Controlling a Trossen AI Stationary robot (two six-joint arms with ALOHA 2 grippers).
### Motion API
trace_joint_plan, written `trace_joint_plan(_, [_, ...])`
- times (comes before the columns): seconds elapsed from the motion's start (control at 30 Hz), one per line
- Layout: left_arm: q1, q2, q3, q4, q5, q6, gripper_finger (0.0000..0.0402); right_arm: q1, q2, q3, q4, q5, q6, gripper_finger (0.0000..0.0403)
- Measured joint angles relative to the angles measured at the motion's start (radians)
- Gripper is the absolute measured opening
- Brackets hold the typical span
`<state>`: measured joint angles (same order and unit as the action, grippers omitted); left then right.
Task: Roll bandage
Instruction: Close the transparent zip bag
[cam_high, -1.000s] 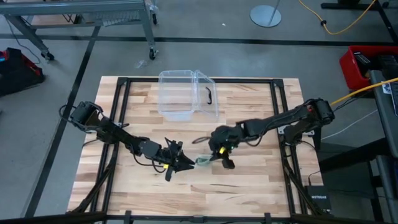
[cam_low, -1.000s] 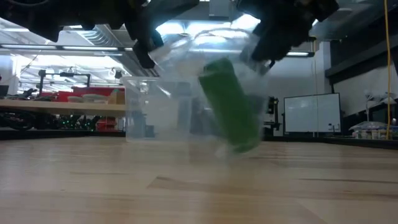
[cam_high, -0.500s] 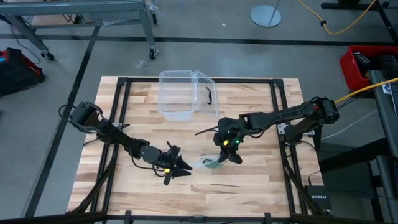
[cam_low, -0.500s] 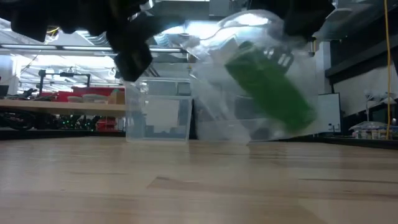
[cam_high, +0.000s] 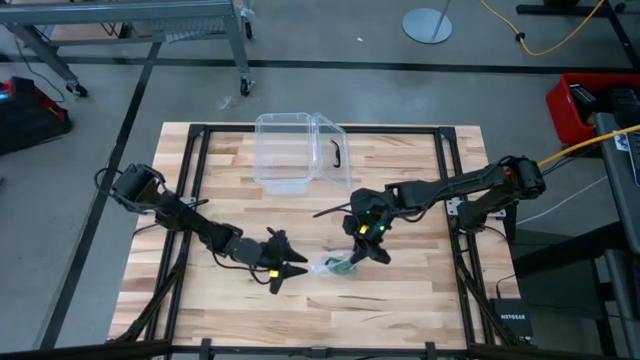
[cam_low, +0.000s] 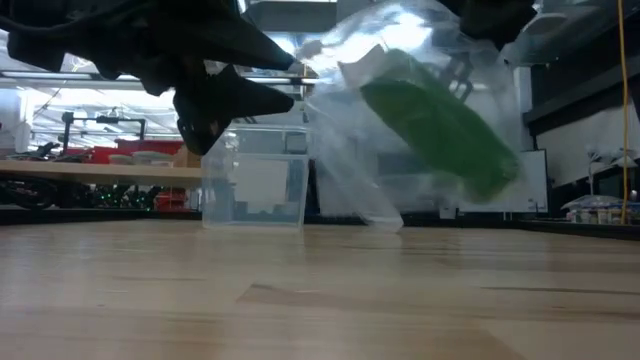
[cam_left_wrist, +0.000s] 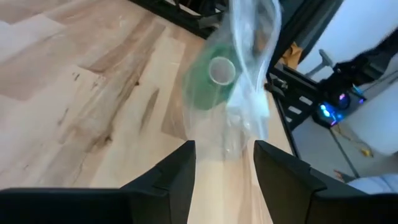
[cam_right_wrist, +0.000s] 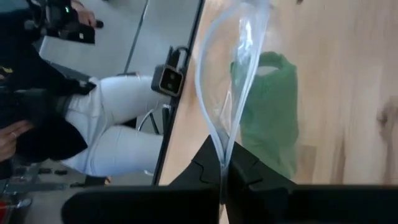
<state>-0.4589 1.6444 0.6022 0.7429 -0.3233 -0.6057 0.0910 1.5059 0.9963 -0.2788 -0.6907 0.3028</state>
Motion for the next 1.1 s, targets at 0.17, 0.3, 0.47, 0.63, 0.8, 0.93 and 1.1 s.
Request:
trace_joint_plan(0.17, [-0.015, 0.0, 0.0, 0.001, -0.004, 0.058, 0.0144, 0.0, 0.0, 0.0, 0.059, 0.034, 0.041, 0.0001])
trace_joint_plan(0.3, [-0.027, 0.0, 0.0, 0.008, -0.024, 0.088, 0.0138, 0.0, 0.0, 0.0, 0.061, 0.032, 0.045, 0.0001])
trace_joint_plan(0.47, [-0.027, 0.0, 0.0, 0.034, -0.058, 0.133, 0.0134, 0.0, 0.0, 0.0, 0.093, 0.028, 0.084, 0.0001])
trace_joint_plan(0.63, [-0.025, 0.0, 0.0, 0.081, -0.104, 0.194, 0.0133, 0.0, 0.0, 0.0, 0.11, 0.027, 0.092, 0.0001])
trace_joint_plan(0.8, [-0.025, 0.0, 0.0, 0.114, -0.111, 0.231, 0.0133, 0.0, 0.0, 0.0, 0.111, 0.027, 0.093, 0.0001])
trace_joint_plan(0.93, [-0.025, 0.0, 0.013, 0.112, -0.126, 0.247, 0.0133, 0.0, 0.0, 0.0, 0.112, 0.027, 0.093, 0.0001])
trace_joint_plan(1.1, [-0.025, 0.0, 0.017, 0.111, -0.126, 0.247, 0.0133, 0.0, 0.0, 0.0, 0.111, 0.027, 0.093, 0.0001])
